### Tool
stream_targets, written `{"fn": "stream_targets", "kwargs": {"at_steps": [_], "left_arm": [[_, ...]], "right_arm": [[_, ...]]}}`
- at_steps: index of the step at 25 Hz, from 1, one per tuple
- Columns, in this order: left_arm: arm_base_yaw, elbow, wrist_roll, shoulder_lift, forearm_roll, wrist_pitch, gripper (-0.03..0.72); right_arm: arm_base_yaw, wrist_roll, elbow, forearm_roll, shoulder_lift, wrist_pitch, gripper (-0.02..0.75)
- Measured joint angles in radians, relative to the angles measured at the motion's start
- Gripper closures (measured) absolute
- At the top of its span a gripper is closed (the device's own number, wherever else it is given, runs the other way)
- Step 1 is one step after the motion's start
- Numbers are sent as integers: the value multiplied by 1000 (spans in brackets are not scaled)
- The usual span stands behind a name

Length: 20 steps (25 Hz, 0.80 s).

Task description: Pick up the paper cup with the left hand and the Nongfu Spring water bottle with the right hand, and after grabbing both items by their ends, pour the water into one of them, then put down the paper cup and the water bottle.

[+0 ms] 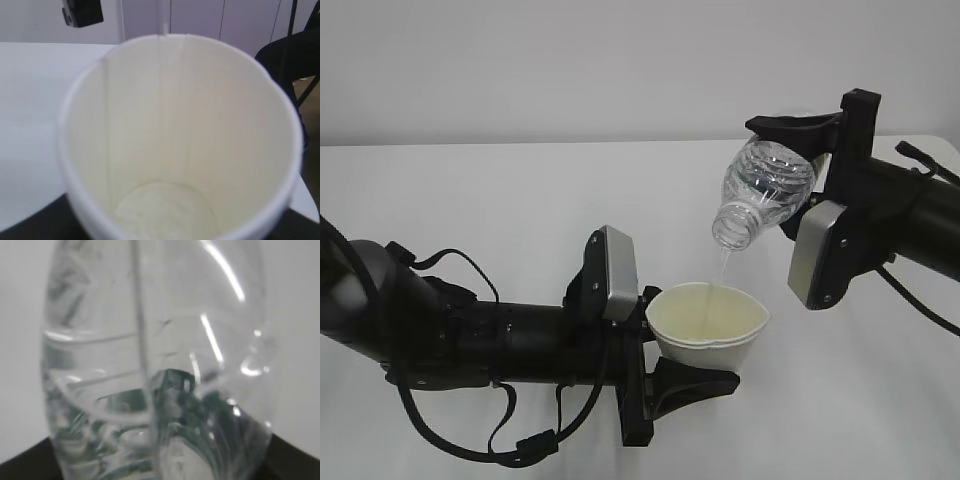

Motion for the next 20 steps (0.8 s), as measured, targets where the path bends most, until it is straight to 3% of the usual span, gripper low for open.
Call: {"fn": "stream_targets", "kwargs": {"at_steps": [20], "left_arm": [[0,0,0,0,4,0,258]], "right_arm": [[0,0,0,8,0,-28,262]]}}
